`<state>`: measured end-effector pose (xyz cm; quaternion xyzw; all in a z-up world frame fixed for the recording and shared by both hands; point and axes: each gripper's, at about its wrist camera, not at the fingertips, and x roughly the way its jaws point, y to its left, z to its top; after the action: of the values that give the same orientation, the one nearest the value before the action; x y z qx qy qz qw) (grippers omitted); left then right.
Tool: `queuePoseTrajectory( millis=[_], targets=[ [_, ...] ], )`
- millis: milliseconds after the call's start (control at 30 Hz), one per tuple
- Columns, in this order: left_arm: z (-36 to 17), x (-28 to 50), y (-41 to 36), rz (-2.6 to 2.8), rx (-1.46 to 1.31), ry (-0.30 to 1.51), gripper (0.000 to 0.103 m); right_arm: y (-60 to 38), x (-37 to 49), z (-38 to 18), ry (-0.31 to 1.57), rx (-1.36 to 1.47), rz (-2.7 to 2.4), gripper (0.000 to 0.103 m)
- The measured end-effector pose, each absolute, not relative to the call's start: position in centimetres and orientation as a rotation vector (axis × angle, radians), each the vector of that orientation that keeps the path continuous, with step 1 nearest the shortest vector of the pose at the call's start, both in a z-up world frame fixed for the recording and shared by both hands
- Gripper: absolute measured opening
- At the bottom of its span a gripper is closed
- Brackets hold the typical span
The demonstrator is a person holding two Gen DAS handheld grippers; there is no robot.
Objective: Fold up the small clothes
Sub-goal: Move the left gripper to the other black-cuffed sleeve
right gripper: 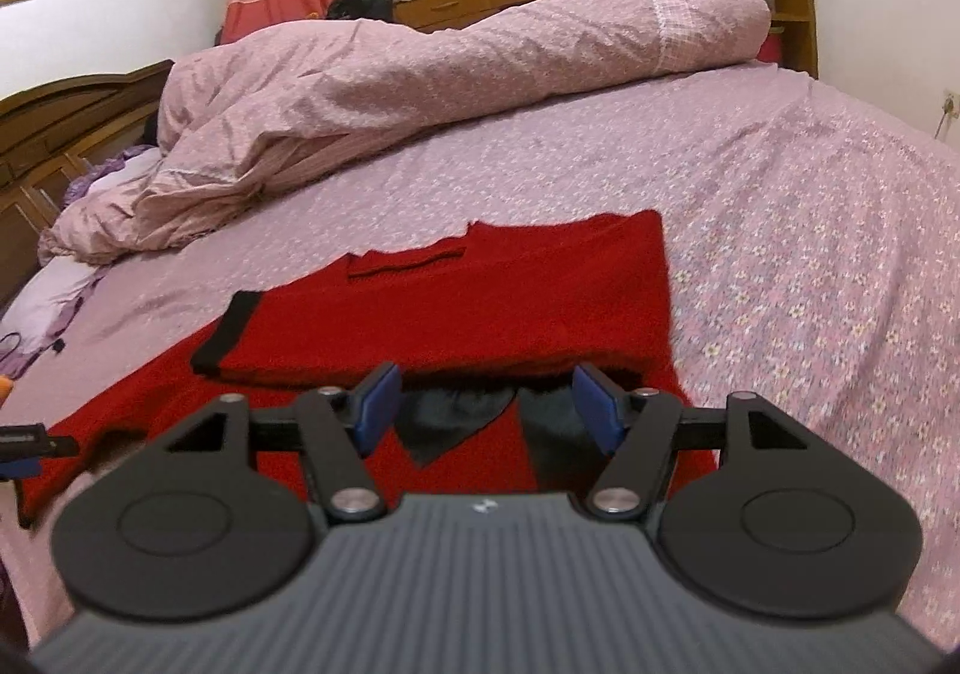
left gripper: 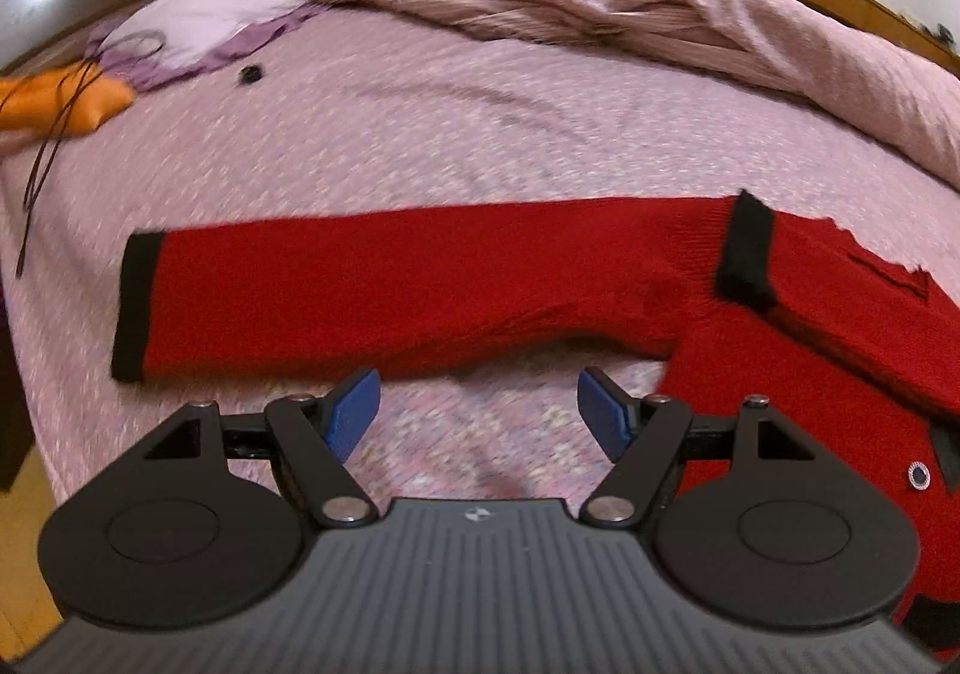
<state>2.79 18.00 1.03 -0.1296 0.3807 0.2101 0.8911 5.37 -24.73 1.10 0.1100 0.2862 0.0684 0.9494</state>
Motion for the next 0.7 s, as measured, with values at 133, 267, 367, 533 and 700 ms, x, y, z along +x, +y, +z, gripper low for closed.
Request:
queuePoseTrajectory(
  millis=[133,267,367,533,700],
  targets=[
    [0.3,1.9,19.9,0.458,-0.385,0.769,0.085,-24.1,4.6,0.7,0.598,0.219,0.155,0.066],
    [-0.5,1.4,21.2,0.51,-0.462,0.736,0.087,-23.4,4.3,0.3,0.612,0.209,0.169,0.066],
    [-1.0,1.5,21.8,0.514,-0.51,0.721,0.088,-23.1,4.5,-0.1,0.627,0.208,0.175,0.066],
    [-2.5,2.1,23.0,0.522,-0.642,0.7,0.089,-22.9,4.9,-0.9,0.655,0.209,0.173,0.066],
    [-4.1,2.8,23.9,0.537,-0.73,0.699,0.09,-23.0,5.3,-1.6,0.681,0.208,0.169,0.066]
  ],
)
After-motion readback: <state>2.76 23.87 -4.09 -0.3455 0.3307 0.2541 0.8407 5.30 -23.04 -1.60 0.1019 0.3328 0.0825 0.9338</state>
